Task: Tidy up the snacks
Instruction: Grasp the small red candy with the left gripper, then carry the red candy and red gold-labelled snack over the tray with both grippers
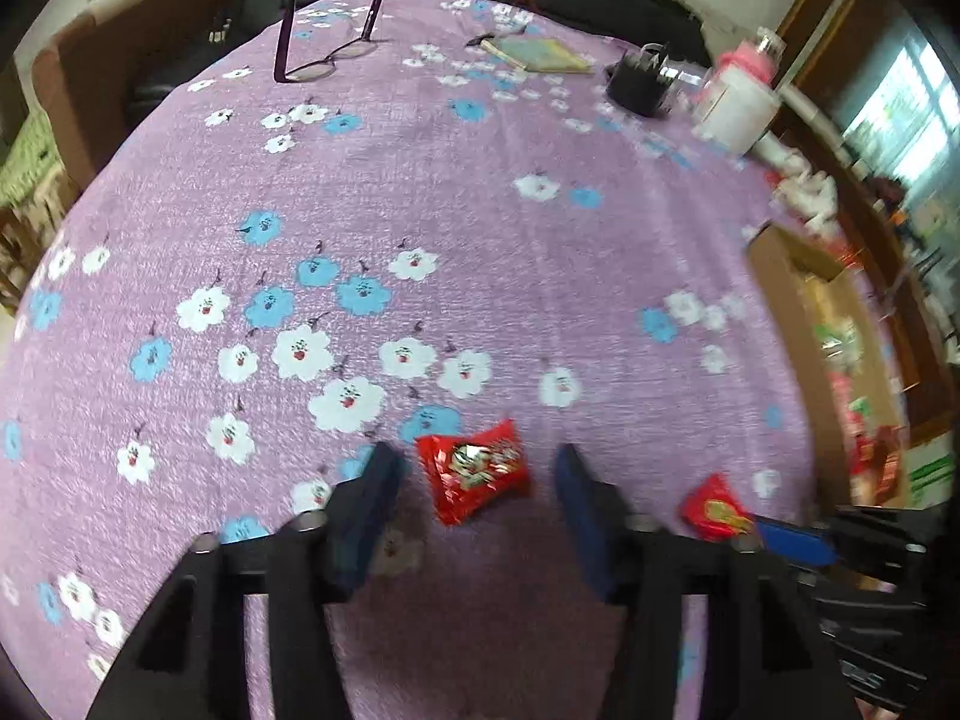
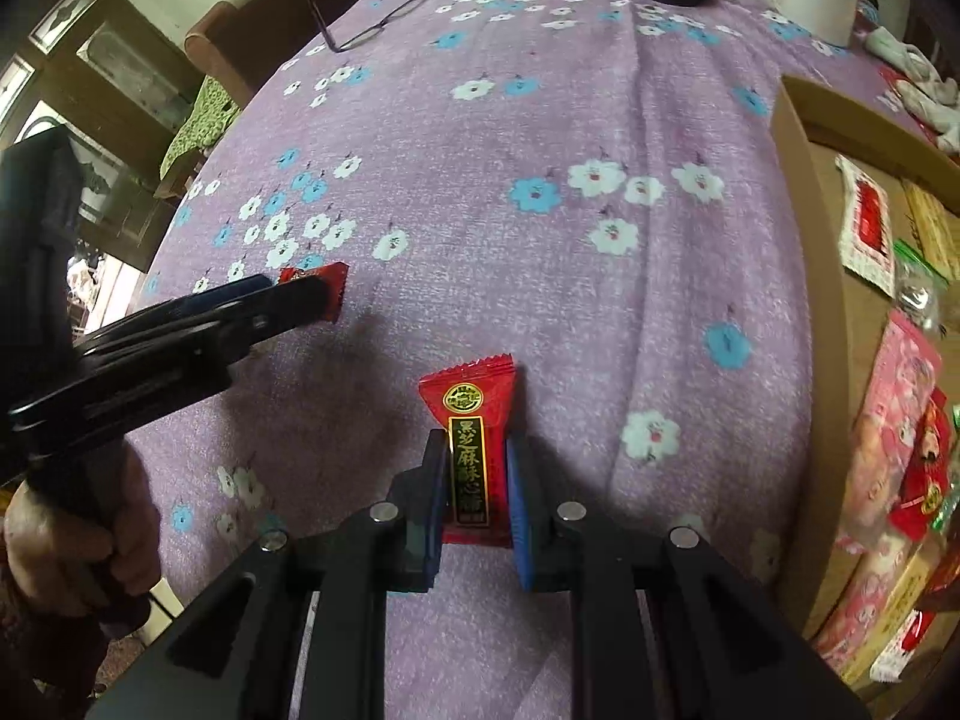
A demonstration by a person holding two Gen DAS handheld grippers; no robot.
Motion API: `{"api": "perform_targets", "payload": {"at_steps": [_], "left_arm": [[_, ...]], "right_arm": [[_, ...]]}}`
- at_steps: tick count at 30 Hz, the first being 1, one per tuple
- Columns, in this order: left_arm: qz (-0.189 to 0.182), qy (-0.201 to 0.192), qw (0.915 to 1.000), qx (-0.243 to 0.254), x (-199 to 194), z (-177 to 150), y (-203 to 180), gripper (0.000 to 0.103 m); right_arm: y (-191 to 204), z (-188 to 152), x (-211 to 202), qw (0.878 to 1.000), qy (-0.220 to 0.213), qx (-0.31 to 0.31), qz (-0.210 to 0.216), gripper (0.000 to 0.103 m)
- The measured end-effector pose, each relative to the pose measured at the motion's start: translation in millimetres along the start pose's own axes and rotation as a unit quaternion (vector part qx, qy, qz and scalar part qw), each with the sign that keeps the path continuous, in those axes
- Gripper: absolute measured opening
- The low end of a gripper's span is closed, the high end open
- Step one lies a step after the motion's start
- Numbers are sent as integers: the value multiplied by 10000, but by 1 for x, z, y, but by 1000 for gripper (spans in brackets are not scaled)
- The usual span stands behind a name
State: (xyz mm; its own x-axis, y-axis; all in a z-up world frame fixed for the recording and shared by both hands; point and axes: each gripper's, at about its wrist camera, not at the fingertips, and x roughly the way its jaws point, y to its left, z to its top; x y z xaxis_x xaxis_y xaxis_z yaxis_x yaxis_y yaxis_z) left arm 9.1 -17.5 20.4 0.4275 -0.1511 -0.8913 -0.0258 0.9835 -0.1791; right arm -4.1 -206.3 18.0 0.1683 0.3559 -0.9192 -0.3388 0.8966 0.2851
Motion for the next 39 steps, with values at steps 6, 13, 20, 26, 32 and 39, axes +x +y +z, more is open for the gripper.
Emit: {"api": "perform_targets", "payload": {"at_steps": [6, 13, 20, 26, 32, 39], "left_arm": [[24, -136, 9999, 43, 0, -1, 1, 27], [-97, -309, 9994, 143, -20, -17, -9, 22], [-96, -491, 9980, 394, -42, -26, -27, 22], [-39, -623, 9959, 657, -52, -29, -49, 22], [-59, -702, 9940, 833, -55, -28, -70, 22], [-158, -822, 9912, 1023, -58, -21, -96, 22]], "right_arm": [[0, -2, -10, 10000, -75, 51, 16, 17], [-3, -2, -20, 9997, -131, 165, 83, 17], [0, -6, -28, 9995, -198, 144, 181, 17], [-3, -9, -41, 9992, -326, 138, 204, 17], [-13, -14, -57, 9986, -465, 195, 139, 17], [-28, -17, -78, 9974, -659, 288, 39, 17]]}}
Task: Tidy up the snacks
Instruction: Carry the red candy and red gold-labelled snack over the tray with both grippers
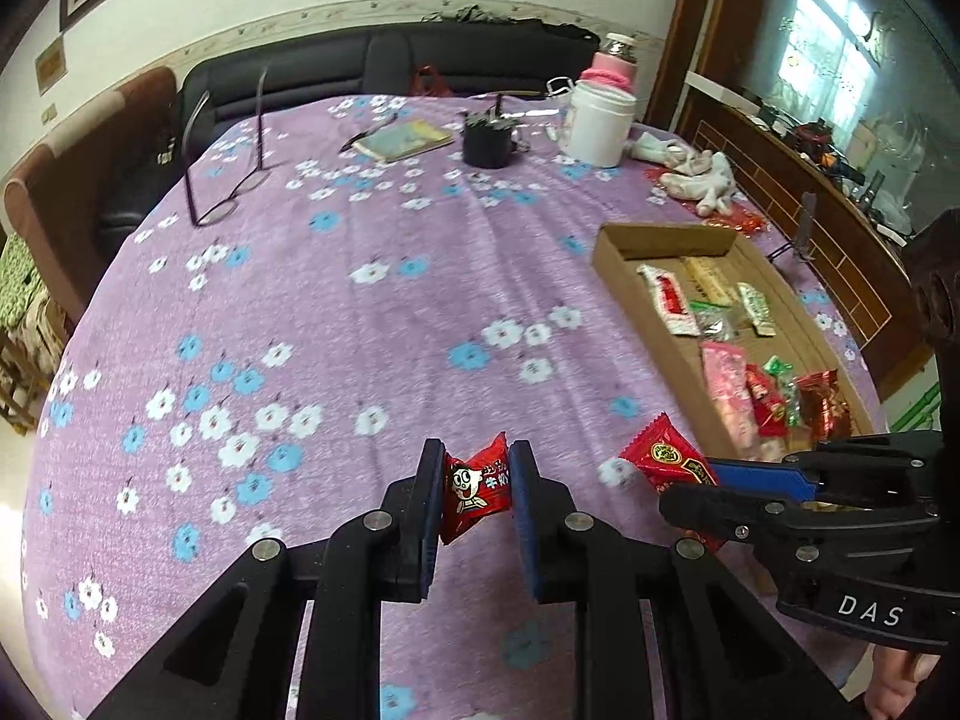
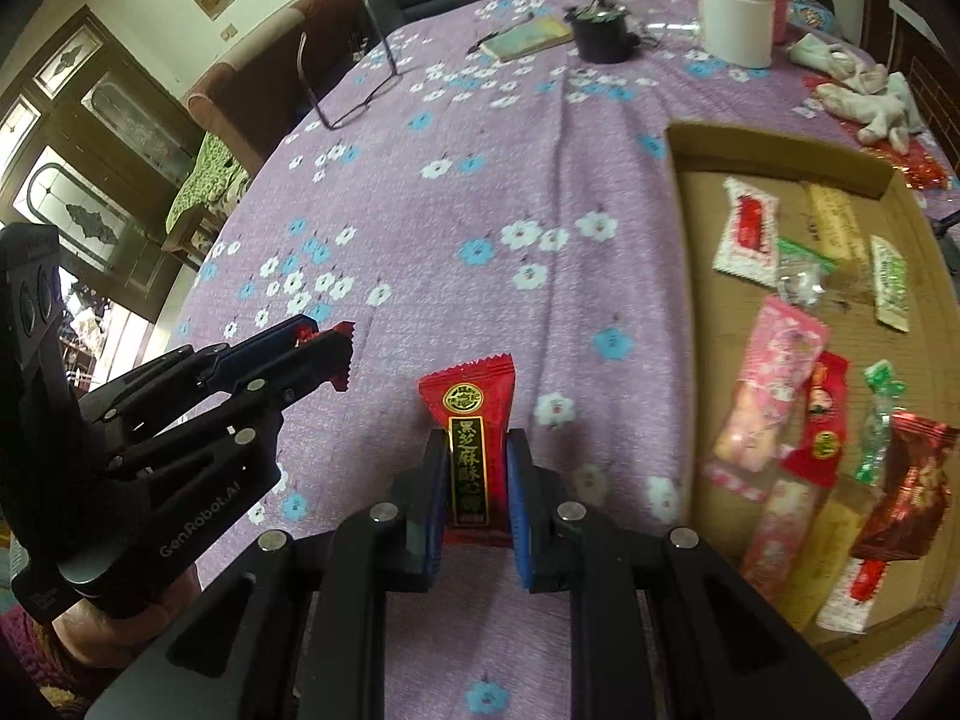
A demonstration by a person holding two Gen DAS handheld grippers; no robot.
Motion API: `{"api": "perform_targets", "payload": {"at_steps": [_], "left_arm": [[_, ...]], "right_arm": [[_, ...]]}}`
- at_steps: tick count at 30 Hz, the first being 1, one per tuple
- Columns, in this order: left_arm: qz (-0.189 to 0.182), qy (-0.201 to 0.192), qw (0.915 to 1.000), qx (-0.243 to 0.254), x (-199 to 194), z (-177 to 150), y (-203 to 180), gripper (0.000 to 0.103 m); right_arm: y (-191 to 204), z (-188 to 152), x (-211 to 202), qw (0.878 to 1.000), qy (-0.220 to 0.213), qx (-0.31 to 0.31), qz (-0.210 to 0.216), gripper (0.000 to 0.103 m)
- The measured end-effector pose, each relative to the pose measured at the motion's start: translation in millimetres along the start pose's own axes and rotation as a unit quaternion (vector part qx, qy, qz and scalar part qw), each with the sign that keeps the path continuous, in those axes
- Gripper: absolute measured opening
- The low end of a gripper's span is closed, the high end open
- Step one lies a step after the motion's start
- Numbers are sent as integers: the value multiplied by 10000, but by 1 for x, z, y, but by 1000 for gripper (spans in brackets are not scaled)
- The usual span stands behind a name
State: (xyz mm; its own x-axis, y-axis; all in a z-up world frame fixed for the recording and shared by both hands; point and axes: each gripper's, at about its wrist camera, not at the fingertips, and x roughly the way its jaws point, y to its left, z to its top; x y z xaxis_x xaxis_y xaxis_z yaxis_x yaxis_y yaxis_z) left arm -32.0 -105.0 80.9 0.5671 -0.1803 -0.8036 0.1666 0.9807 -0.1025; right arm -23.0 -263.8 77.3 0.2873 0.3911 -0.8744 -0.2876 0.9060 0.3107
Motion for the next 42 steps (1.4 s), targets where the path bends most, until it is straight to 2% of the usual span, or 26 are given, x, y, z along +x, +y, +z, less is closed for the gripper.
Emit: {"api": "perform_targets", "payload": {"at_steps": [17, 30, 42], "left_arm": [[-221, -140, 9986, 469, 0, 21, -57, 22], [-394, -50, 9957, 832, 11, 27, -104, 21], [-723, 150, 9908, 1137, 32, 29, -156, 21]], "right_arm": [[-43, -6, -38, 9986, -360, 358, -138, 17], [-87, -15, -56, 9952, -535, 796, -216, 17], [-142, -31, -68, 9880, -550, 1363, -474, 17]]}}
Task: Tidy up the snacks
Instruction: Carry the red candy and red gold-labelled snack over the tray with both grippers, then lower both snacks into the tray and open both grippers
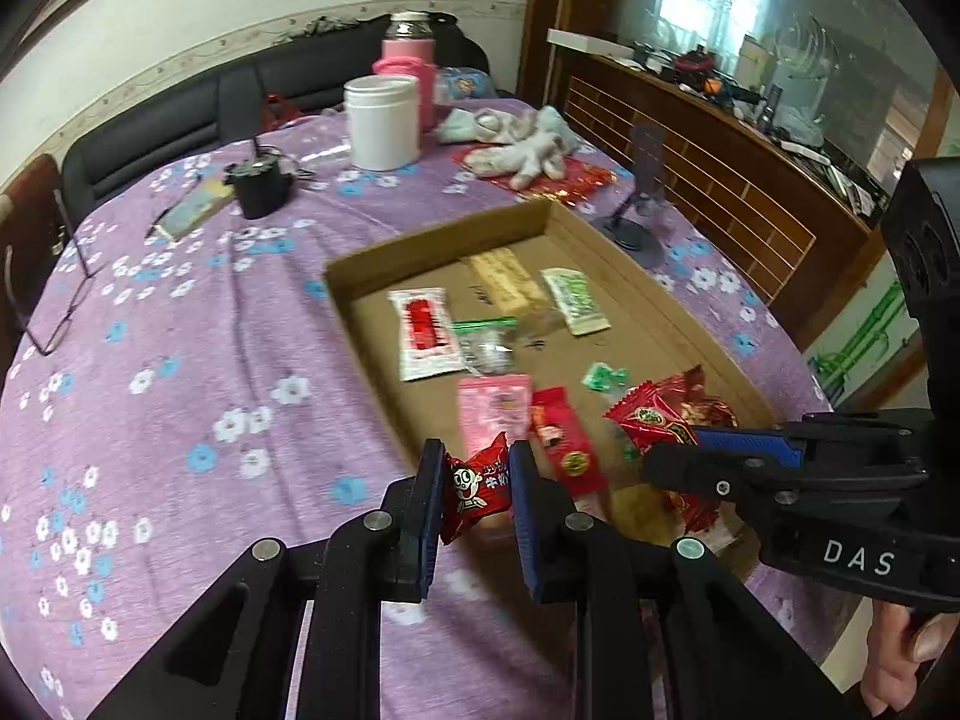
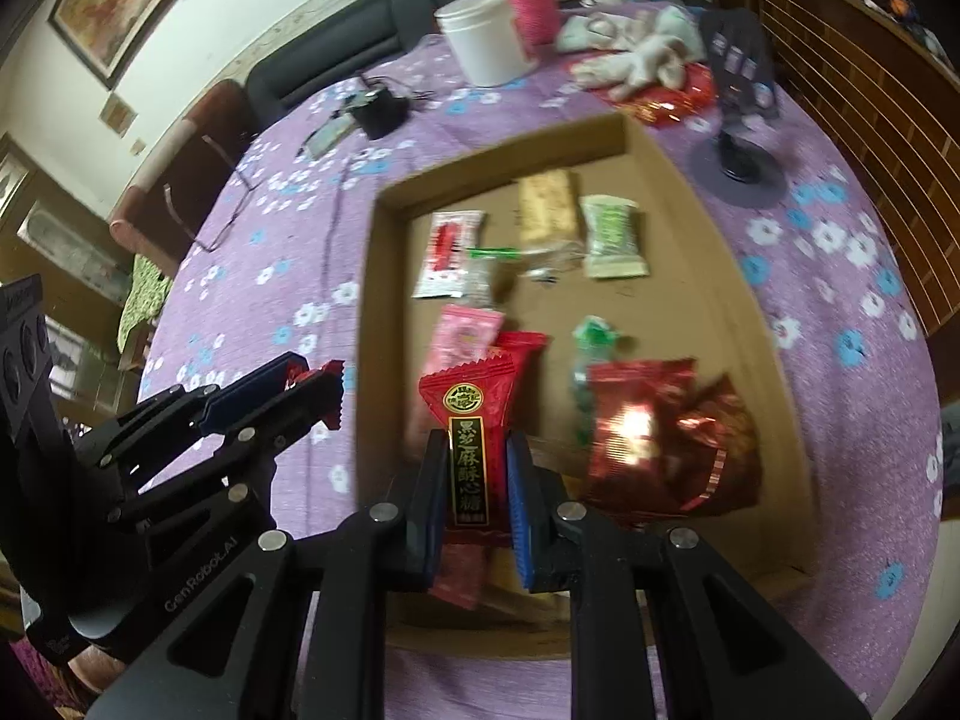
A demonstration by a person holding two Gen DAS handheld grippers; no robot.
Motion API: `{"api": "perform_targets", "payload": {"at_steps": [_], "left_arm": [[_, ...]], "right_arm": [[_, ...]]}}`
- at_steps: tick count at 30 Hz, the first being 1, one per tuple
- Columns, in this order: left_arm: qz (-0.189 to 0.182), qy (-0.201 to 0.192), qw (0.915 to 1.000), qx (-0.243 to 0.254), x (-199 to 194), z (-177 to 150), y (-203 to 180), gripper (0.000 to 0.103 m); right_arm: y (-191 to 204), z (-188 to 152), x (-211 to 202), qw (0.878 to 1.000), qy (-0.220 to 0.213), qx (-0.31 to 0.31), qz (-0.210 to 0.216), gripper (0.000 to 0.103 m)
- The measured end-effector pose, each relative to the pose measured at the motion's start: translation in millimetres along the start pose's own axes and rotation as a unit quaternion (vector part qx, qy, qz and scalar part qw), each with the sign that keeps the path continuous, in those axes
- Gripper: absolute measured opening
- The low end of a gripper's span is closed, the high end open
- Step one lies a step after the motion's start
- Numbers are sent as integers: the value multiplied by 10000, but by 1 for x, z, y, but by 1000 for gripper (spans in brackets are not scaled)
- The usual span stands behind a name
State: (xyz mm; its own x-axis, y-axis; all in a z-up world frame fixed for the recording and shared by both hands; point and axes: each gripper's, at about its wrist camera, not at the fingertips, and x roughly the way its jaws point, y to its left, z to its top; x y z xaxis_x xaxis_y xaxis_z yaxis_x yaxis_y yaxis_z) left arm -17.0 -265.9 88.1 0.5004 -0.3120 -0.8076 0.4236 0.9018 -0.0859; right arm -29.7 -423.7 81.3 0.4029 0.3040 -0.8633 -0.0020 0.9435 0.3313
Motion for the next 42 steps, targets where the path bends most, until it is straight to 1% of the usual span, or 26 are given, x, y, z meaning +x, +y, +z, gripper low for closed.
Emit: {"api": "perform_targets", "payload": {"at_steps": [5, 13, 26, 42], "left_arm": [[-173, 144, 9997, 99, 16, 2, -18, 21], [-226, 325, 9986, 343, 37, 1, -40, 21], [-115, 438, 9980, 439, 53, 2, -42, 21], [-100, 410, 9980, 473, 53, 2, -41, 22]], "right_arm": [[-20, -1, 0, 9998, 50, 146, -109, 17], [-34, 2, 5, 9996, 135, 191, -173, 17], [-40, 10, 17, 9992, 222, 212, -245, 17], [-34, 11, 14, 9991, 160, 150, -369, 19]]}}
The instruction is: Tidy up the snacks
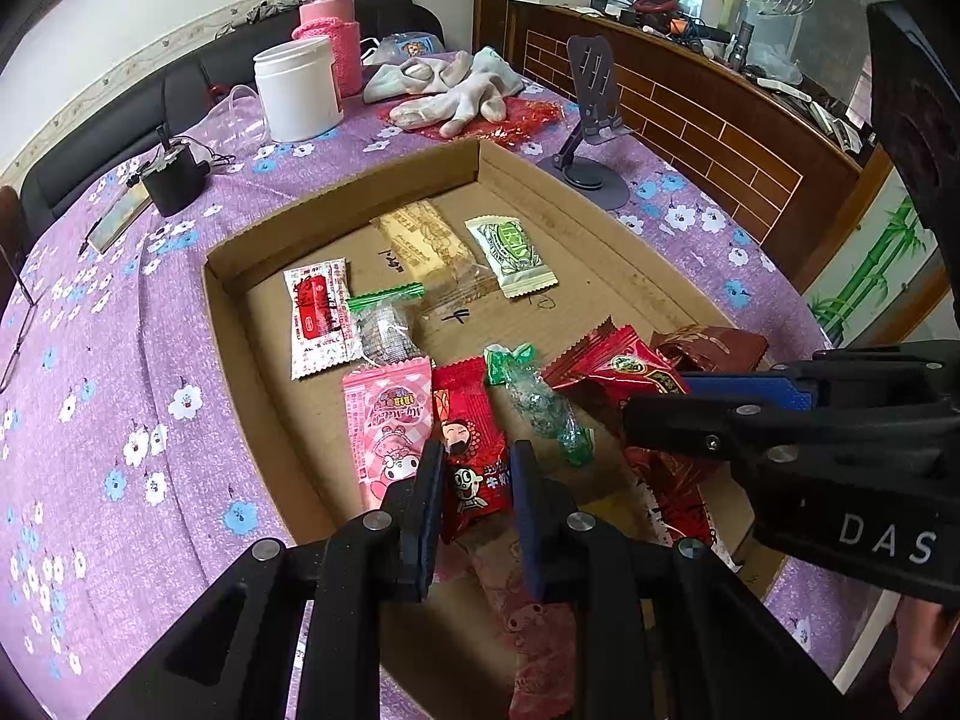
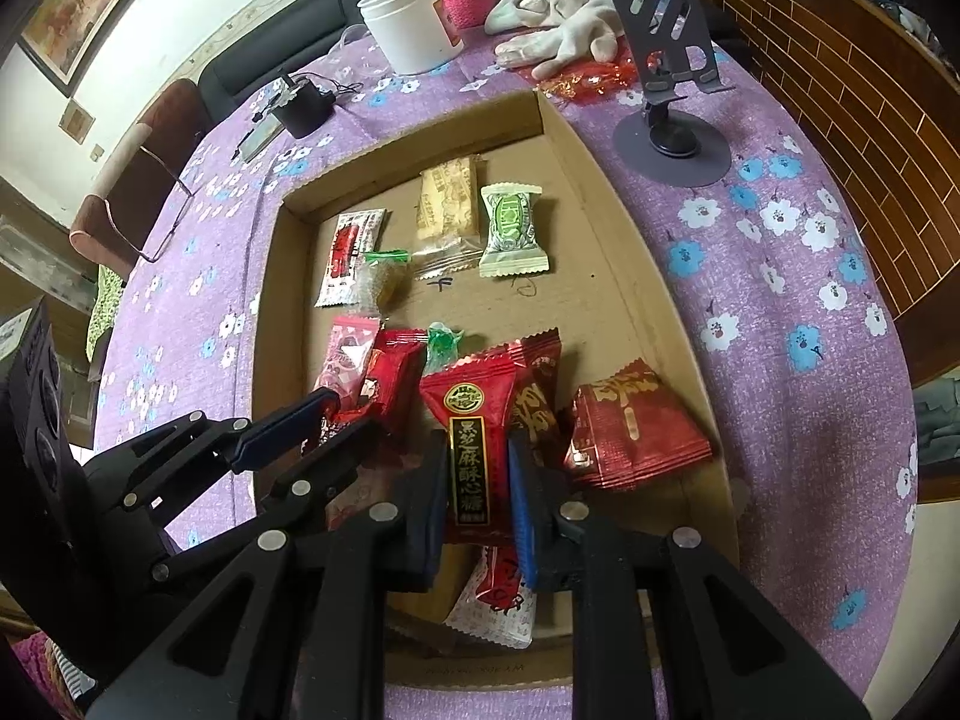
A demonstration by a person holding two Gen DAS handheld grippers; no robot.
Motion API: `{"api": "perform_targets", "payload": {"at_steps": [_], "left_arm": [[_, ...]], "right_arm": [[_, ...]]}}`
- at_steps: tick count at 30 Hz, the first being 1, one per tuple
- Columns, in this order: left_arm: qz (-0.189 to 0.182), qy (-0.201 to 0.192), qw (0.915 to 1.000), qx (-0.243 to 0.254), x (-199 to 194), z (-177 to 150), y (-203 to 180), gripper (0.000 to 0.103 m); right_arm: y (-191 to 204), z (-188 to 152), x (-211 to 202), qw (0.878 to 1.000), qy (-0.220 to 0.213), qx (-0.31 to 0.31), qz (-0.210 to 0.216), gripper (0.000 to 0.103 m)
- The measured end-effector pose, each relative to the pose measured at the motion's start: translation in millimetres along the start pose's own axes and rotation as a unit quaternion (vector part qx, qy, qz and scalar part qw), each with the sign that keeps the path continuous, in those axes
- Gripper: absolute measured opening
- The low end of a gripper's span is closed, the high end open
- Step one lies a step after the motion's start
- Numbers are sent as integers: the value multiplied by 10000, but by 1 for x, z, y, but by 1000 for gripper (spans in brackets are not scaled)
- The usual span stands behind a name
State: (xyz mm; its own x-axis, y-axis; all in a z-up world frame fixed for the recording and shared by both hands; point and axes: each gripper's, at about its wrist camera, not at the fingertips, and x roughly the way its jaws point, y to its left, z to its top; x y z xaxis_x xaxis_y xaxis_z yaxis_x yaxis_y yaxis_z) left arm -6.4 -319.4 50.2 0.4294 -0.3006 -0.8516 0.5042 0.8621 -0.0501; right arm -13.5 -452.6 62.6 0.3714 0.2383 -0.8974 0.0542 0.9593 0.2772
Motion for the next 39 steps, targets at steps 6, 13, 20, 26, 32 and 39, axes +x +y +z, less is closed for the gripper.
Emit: {"api": "perform_targets", "payload": {"at_steps": [6, 13, 20, 26, 32, 39], "left_arm": [[-3, -36, 10000, 7, -3, 0, -1, 22], [5, -76, 10000, 12, -8, -1, -1, 22], [20, -115, 9999, -3, -13, -2, 1, 25], [9, -162, 9999, -38, -19, -4, 5, 29], [12, -295, 9995, -51, -30, -8, 10, 53], [102, -560, 9983, -141, -51, -12, 23, 87]], "right_arm": [[1, -1, -4, 10000, -53, -23, -26, 19], [3, -4, -9, 9999, -116, -51, -50, 19], [6, -5, -15, 9998, -179, -59, -67, 20], [8, -6, -23, 9995, -308, -7, -121, 30], [14, -9, -31, 9987, -460, 48, -205, 41], [19, -14, -46, 9960, -749, 141, -475, 60]]}}
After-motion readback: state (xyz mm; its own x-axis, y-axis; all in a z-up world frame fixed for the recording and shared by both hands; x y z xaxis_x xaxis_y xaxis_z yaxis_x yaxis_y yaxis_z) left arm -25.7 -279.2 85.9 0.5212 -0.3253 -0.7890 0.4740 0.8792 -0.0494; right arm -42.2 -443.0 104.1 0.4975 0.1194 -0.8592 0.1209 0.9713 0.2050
